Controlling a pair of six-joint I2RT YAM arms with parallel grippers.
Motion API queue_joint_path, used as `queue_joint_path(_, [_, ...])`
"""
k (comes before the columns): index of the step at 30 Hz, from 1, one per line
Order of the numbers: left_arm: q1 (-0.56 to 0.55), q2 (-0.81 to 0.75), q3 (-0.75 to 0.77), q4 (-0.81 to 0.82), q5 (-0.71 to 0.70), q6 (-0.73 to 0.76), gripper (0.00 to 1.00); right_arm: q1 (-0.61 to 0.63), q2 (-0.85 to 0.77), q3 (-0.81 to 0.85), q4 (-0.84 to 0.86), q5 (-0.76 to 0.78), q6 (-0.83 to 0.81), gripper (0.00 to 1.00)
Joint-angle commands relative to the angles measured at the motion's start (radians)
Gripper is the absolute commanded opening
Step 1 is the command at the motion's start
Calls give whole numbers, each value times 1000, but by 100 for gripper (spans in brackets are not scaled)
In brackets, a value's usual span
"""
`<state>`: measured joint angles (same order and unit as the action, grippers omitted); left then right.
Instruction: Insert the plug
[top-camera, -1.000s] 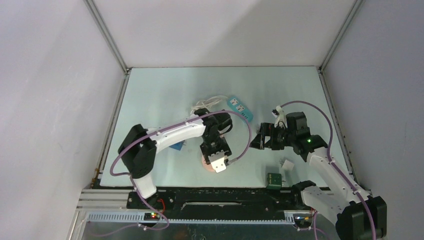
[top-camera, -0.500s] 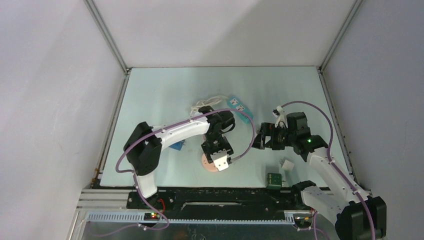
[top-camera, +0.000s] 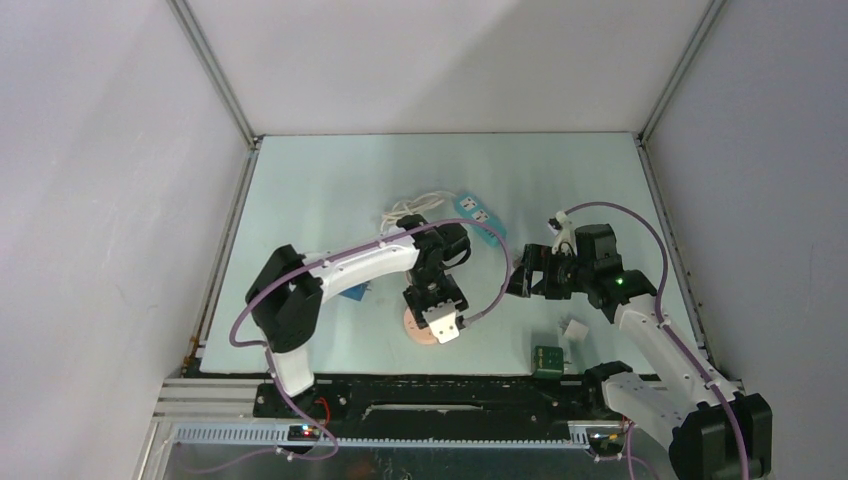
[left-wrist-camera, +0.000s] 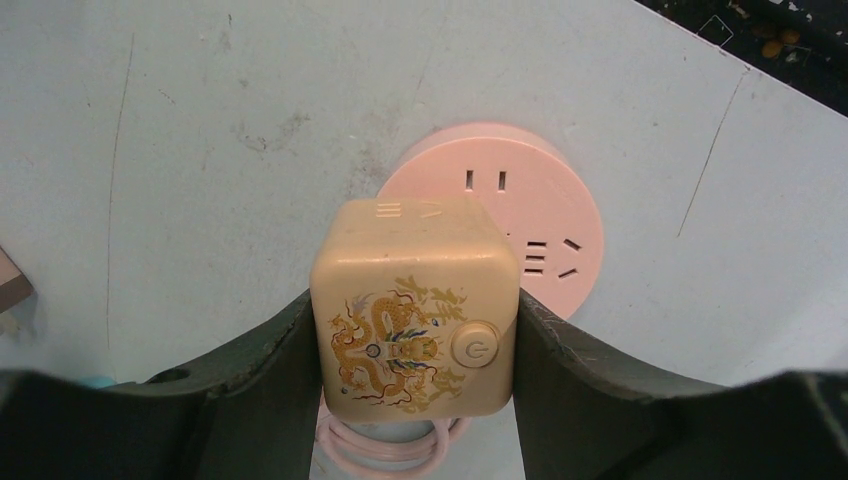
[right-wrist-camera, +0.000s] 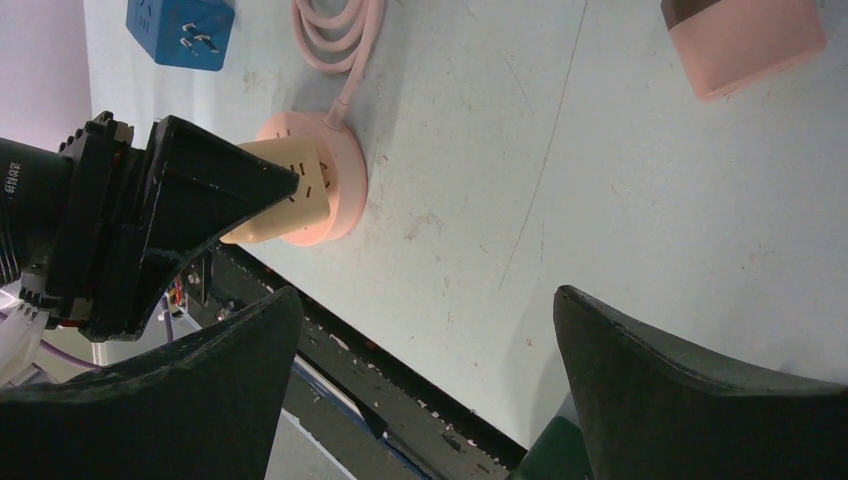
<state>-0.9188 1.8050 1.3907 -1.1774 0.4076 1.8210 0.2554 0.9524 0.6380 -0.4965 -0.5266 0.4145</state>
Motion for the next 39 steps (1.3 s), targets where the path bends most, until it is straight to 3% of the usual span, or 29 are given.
queue_joint_path(1, [-24, 89, -74, 72, 19, -10, 0, -7, 0, 2, 9, 6, 7, 98])
queue_joint_path(14, [9, 148, 12, -32, 62, 16, 0, -15, 13, 2, 18, -12, 19, 97])
queue_joint_path(30, [31, 160, 14, -53, 24, -8, 0, -9, 34, -8, 25, -65, 17, 97])
queue_joint_path(39, [33, 135, -4, -33, -10, -25, 0, 33, 37, -95, 151, -120, 96, 97])
